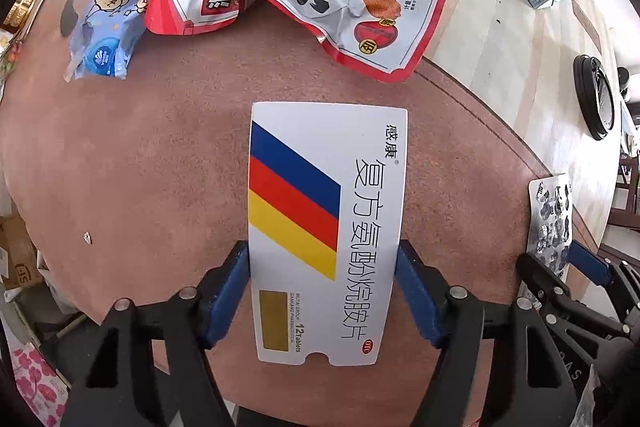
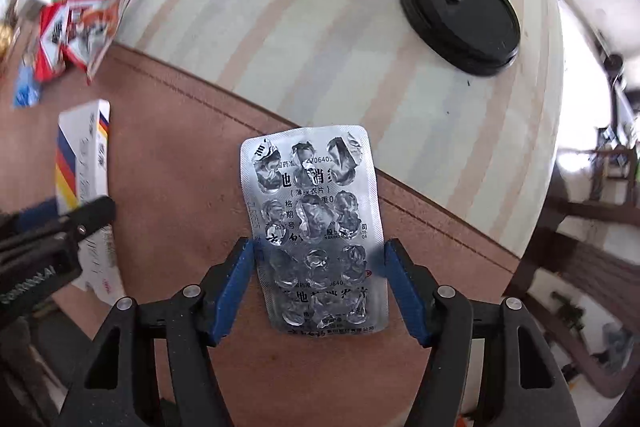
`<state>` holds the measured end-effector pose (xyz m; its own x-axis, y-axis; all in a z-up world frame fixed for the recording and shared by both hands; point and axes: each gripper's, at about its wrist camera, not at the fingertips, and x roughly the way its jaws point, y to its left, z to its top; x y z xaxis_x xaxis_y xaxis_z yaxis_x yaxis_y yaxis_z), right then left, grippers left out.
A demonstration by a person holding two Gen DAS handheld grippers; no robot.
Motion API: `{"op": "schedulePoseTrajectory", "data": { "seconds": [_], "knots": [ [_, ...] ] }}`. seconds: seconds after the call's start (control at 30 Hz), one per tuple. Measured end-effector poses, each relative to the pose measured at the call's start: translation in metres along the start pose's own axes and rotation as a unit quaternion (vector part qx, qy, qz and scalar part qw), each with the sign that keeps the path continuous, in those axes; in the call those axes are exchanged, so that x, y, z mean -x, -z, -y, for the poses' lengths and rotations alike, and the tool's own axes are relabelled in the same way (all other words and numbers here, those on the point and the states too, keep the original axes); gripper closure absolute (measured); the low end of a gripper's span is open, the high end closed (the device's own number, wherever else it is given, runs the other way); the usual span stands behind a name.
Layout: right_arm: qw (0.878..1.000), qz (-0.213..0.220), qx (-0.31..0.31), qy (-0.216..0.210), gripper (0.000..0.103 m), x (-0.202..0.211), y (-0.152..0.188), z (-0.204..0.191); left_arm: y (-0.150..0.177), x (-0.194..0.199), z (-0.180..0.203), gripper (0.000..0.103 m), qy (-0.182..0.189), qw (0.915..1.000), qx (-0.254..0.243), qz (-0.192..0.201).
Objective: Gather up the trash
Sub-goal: 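Grasp the striped medicine box with the left gripper while the right grasps the empty blister pack, then carry the medicine box and blister pack to the bin and release both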
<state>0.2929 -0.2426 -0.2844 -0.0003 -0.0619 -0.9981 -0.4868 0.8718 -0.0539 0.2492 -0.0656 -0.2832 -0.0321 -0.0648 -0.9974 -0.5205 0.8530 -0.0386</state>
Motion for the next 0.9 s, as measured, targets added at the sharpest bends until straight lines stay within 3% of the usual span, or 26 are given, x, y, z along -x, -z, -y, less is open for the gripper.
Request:
{"op": "schedulePoseTrajectory", "data": {
  "seconds": [0.1,0.17,0.23,0.3,0.4,0.6,0.77,0.9],
  "knots": [
    [1.0,-0.004,0.002,0.002,0.034,-0.002,-0.003,-0.006,0.001,-0.001,0.009,0.033,-0.007,1.0,-0.005,-0.001],
    [1.0,-0.003,0.001,0.017,0.023,-0.006,-0.005,-0.002,0.0,-0.002,0.017,0.033,-0.008,1.0,-0.005,-0.001],
    [1.0,-0.008,-0.014,-0.003,0.017,-0.008,-0.008,0.003,-0.002,-0.007,0.025,0.033,-0.007,1.0,-0.006,0.0],
    [1.0,-0.004,-0.003,0.001,0.021,-0.007,-0.01,0.003,-0.002,-0.008,0.027,0.034,-0.006,0.9999,-0.009,0.001],
    [1.0,0.008,0.011,0.001,0.036,-0.007,-0.006,0.002,0.0,-0.005,0.026,0.034,-0.013,0.9998,-0.014,0.007],
    [1.0,0.011,-0.009,-0.005,0.036,-0.006,-0.001,0.004,0.008,0.013,0.011,0.034,-0.02,0.9993,-0.012,0.028],
    [0.999,0.038,-0.012,-0.019,0.036,0.014,0.011,0.022,0.017,0.037,-0.004,0.034,-0.023,0.9979,-0.008,0.061],
    [0.997,0.065,-0.009,-0.035,0.036,0.036,0.019,0.011,0.027,0.061,-0.025,0.034,-0.018,0.9957,0.003,0.09]
  ]
}}
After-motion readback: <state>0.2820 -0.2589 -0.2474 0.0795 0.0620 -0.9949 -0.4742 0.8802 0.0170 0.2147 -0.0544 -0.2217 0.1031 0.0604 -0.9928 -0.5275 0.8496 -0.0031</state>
